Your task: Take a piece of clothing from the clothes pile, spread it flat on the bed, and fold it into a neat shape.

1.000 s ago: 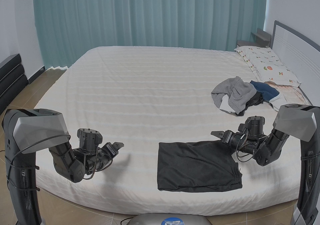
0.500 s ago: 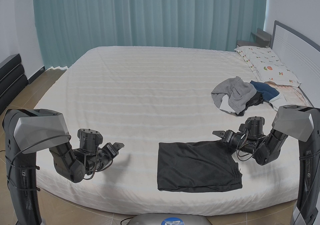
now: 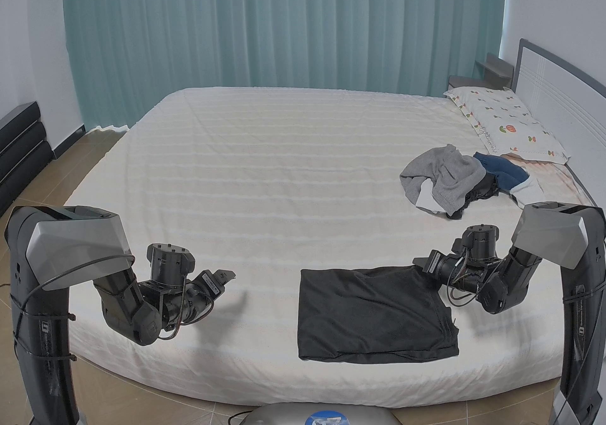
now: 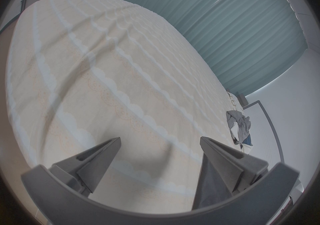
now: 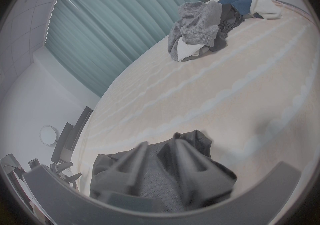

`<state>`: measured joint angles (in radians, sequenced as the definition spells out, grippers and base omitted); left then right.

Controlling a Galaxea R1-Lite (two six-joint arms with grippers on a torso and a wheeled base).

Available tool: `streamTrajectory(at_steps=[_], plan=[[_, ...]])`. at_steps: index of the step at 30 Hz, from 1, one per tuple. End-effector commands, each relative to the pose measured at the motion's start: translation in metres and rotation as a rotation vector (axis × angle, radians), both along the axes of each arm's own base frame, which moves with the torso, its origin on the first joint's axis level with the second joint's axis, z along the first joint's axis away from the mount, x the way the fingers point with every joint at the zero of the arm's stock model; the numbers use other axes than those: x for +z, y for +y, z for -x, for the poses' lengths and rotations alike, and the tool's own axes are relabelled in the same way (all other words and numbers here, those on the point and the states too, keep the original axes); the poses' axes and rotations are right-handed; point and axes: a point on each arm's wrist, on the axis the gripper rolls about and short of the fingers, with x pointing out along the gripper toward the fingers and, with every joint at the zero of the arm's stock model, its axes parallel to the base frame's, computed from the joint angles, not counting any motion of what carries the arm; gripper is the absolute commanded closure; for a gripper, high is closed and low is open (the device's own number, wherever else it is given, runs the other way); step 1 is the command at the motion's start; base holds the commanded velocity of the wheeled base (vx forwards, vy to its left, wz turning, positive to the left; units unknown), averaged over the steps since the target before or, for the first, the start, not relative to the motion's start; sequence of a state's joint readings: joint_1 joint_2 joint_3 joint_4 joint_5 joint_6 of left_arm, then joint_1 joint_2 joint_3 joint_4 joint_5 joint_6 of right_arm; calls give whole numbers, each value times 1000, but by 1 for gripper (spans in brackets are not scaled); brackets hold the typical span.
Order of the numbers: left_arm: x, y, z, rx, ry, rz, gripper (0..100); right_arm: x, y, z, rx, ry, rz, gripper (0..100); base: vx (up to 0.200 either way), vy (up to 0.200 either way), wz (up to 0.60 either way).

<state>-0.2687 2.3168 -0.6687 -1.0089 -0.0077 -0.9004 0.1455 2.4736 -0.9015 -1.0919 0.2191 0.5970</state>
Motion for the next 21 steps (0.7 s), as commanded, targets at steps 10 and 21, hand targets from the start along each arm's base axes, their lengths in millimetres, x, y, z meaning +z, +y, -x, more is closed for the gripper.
streamTrajectory(at_steps=[10,21], plan=[[0,0,0,0,-2,1,0,0,-28,-1,-83,8,-7,100,0,0,0],[0,0,0,0,1,0,0,-1,-40,-4,-114,6,-9,100,0,0,0]])
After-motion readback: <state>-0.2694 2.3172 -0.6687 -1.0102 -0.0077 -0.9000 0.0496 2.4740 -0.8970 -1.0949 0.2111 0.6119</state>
